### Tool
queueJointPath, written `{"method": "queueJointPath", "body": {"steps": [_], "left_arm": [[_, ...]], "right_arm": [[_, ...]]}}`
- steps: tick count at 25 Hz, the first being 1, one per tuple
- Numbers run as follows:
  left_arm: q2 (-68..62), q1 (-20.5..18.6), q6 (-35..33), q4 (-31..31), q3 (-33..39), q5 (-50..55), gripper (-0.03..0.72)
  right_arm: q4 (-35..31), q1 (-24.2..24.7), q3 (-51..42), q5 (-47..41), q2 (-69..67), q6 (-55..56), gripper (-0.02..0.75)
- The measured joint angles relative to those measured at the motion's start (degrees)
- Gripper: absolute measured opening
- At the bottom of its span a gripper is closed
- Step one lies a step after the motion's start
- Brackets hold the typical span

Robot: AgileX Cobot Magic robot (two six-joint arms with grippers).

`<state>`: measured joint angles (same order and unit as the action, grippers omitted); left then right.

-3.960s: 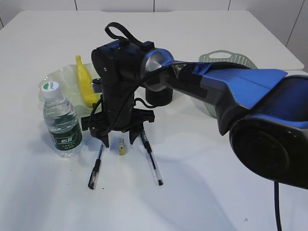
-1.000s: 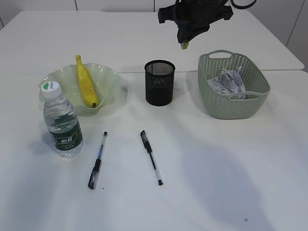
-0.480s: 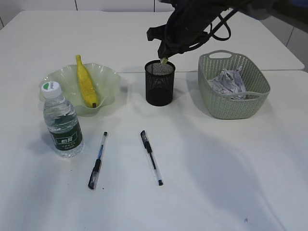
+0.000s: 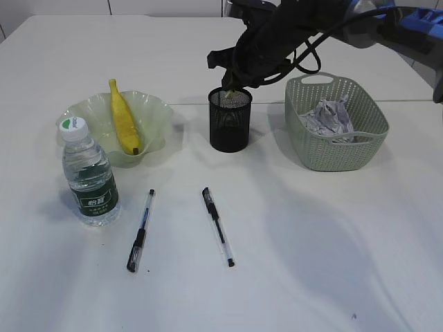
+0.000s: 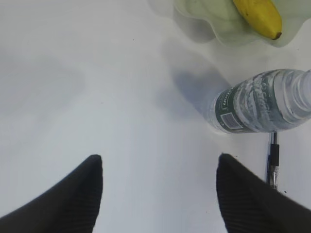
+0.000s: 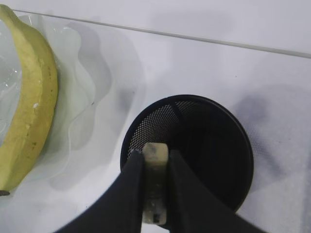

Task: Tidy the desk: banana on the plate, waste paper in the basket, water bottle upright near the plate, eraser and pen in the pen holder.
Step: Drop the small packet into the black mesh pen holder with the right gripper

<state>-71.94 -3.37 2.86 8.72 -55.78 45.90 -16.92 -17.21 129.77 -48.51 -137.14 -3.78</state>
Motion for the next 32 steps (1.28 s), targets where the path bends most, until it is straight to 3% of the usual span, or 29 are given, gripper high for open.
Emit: {"method": "queueJointPath", "body": {"steps": [7, 15, 22, 32], "left_arm": [[0.00, 0.00, 0.00, 0.00, 0.00, 0.00, 0.512], [0.00, 0.00, 0.00, 0.00, 0.00, 0.00, 0.512], [0.00, 0.00, 0.00, 0.00, 0.00, 0.00, 0.510], [0.00, 0.00, 0.00, 0.00, 0.00, 0.00, 0.508]], "right_arm": [[-0.09, 0.00, 0.00, 1.23, 0.00, 0.00, 0.132], [-0.22, 0.00, 0.00, 1.58, 0.00, 0.21, 0.262], [-0.22, 0.00, 0.00, 1.44, 0.00, 0.21, 0.278], [0.13, 0.00, 7.41, -14.51, -0.02, 0.61, 0.278]]}}
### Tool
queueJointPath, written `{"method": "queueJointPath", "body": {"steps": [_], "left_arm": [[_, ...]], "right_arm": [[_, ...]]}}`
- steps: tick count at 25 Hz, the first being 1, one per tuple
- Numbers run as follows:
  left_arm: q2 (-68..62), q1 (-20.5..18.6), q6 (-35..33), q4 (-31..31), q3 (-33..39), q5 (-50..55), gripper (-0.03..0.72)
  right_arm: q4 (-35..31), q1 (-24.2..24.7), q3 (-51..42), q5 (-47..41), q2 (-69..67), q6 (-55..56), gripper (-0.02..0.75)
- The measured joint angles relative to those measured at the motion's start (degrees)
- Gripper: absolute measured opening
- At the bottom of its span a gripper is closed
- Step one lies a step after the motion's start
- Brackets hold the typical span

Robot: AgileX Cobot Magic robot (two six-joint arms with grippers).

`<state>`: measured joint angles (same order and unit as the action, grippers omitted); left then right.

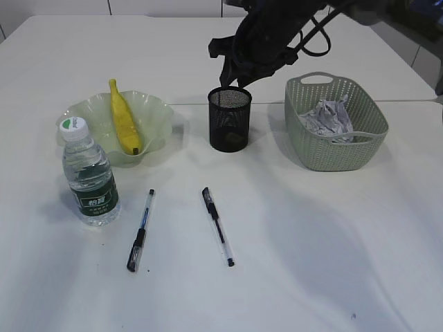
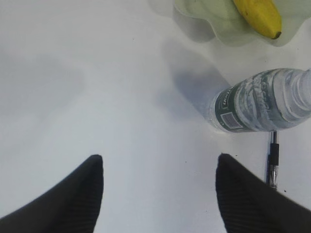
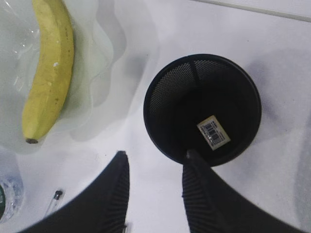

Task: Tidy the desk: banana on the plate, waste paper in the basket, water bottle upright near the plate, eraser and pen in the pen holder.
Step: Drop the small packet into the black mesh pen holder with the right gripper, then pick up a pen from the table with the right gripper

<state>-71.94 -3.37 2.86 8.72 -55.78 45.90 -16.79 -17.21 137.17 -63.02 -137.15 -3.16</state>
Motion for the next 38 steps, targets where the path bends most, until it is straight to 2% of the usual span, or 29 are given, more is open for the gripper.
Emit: {"method": "queueJointPath", "body": {"steps": [4, 7, 10, 16, 22, 27, 30, 38], "left_arm": [[0.00, 0.00, 0.00, 0.00, 0.00, 0.00, 0.505], [0.00, 0.00, 0.00, -0.20, 0.00, 0.00, 0.505], [0.00, 0.00, 0.00, -0.32, 0.00, 0.13, 0.505], [0.00, 0.00, 0.00, -0.66, 0.00, 1.24, 0.501], [0.00, 0.00, 0.00, -0.85, 0.00, 2.24, 0.501], [0.00, 0.00, 0.00, -0.89, 0.00, 3.33, 0.500], [0.00, 0.00, 0.00, -0.89, 0.00, 3.81, 0.499], [0.00, 0.00, 0.00, -0.89, 0.00, 3.57, 0.496]], "right_arm": [[2.86, 0.00, 6.20, -7.03, 0.00, 3.16, 0.278], [4.99, 0.00, 9.86, -8.09, 0.00, 5.63, 0.278], [6.17, -0.55, 10.37, -8.53, 1.41, 6.72, 0.278], [9.38, -5.42, 9.33, -8.67, 4.88, 8.24, 0.278], [11.80, -10.47, -3.80, -8.67, 8.64, 9.38, 0.278], [12.31, -11.58, -19.26, -8.56, 10.71, 10.33, 0.278], [12.09, -11.58, -25.06, -8.33, 10.79, 11.80, 0.278], [15.03, -15.36, -27.23, -7.77, 9.68, 14.79, 0.278]]}}
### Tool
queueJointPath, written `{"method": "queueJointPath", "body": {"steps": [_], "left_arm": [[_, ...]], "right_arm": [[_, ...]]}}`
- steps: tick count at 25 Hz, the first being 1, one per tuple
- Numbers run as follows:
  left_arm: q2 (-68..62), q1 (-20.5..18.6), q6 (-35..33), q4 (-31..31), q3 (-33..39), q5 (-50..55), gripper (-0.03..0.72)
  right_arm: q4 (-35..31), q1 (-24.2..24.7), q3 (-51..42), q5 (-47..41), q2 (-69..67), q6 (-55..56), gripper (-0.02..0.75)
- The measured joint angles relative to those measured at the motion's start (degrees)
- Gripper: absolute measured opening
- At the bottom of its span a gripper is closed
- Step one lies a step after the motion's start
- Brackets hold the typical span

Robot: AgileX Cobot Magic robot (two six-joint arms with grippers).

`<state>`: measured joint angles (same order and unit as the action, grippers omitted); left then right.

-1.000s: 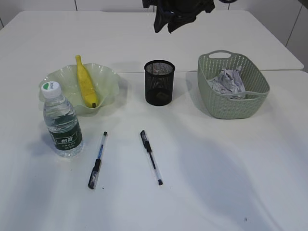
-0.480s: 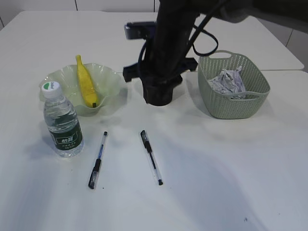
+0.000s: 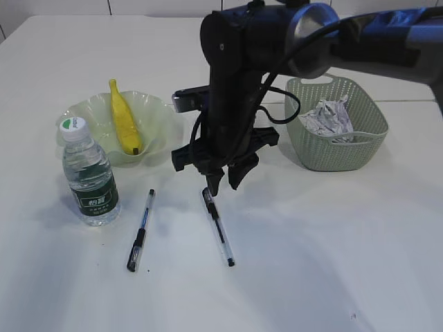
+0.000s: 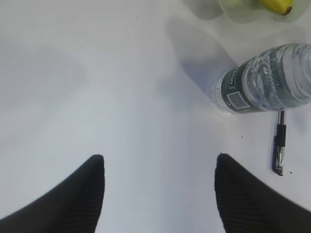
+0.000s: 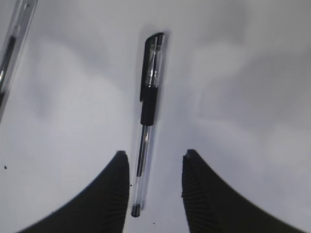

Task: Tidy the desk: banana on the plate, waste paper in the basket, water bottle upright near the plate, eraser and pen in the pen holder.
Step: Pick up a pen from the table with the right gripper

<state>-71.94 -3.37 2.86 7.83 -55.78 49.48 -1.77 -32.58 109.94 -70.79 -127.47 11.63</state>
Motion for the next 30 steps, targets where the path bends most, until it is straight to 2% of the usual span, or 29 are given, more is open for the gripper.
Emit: {"method": "queueJointPath", "body": {"steps": [25, 30], "left_arm": [[0.00, 0.00, 0.00, 0.00, 0.00, -0.80, 0.488], [0.00, 0.00, 0.00, 0.00, 0.00, -1.09, 0.488]], "right_arm": [[-2.48, -0.62, 0.32, 0.58, -4.69, 2.50, 0.278], [0.21, -1.81, 0.32, 1.03, -4.69, 4.35, 0.278]]}}
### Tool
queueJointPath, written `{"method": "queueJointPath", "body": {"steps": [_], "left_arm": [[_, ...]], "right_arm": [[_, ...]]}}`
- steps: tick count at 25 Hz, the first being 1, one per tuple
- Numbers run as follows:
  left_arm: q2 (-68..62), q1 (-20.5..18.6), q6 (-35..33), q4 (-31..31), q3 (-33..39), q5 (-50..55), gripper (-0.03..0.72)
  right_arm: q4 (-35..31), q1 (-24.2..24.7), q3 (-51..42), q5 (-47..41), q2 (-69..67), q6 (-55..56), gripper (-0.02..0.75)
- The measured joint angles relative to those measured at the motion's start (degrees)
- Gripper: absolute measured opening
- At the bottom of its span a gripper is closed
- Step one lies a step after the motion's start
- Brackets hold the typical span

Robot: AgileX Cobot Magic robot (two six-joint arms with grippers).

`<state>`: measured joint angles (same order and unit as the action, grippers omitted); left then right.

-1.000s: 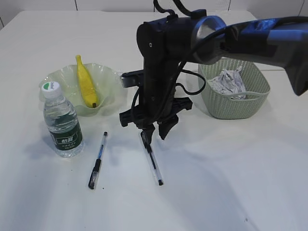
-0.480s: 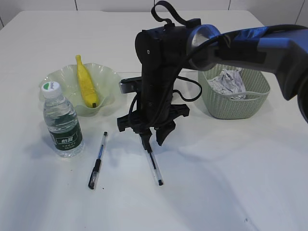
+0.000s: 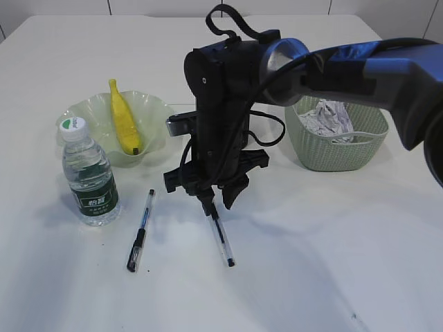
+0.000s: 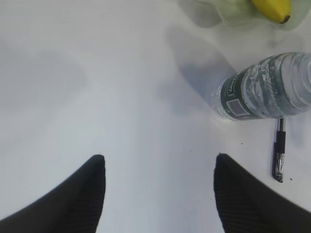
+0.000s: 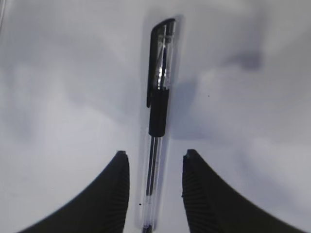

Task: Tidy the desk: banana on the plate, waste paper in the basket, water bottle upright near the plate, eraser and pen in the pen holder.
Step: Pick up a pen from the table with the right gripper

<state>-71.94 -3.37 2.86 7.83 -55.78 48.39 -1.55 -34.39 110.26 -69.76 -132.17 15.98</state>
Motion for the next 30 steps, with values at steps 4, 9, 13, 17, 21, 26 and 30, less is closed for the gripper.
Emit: {"method": "queueJointPath", "body": {"steps": [4, 9, 13, 17, 21, 26, 30], "left_arm": [[0.00, 0.00, 0.00, 0.00, 0.00, -0.35, 0.487], [0.00, 0.00, 0.00, 0.00, 0.00, -0.47, 0.487], [0.00, 0.00, 0.00, 0.00, 0.00, -0.47, 0.486], [0.00, 0.00, 0.00, 0.00, 0.00, -0.47, 0.486], [0.00, 0.00, 0.00, 0.00, 0.00, -0.47, 0.486], [0.00, 0.00, 0.00, 0.00, 0.00, -0.47, 0.486], [0.00, 0.00, 0.00, 0.00, 0.00, -0.47, 0.486]], "right_arm": [[1.55, -0.91, 0.00, 0.37, -0.57, 2.02, 0.278], [0.86, -0.91, 0.57, 0.26, -2.45, 2.38, 0.278], [0.49, -0.91, 2.42, 0.17, -3.86, 2.38, 0.278], [0.49, -0.91, 2.72, 0.13, -4.08, 2.38, 0.278], [0.49, -0.91, 2.91, 0.03, -4.83, 2.38, 0.278], [0.49, -0.91, 2.91, 0.03, -5.17, 2.48, 0.278], [0.49, -0.91, 2.91, 0.03, -5.21, 2.15, 0.278]]}}
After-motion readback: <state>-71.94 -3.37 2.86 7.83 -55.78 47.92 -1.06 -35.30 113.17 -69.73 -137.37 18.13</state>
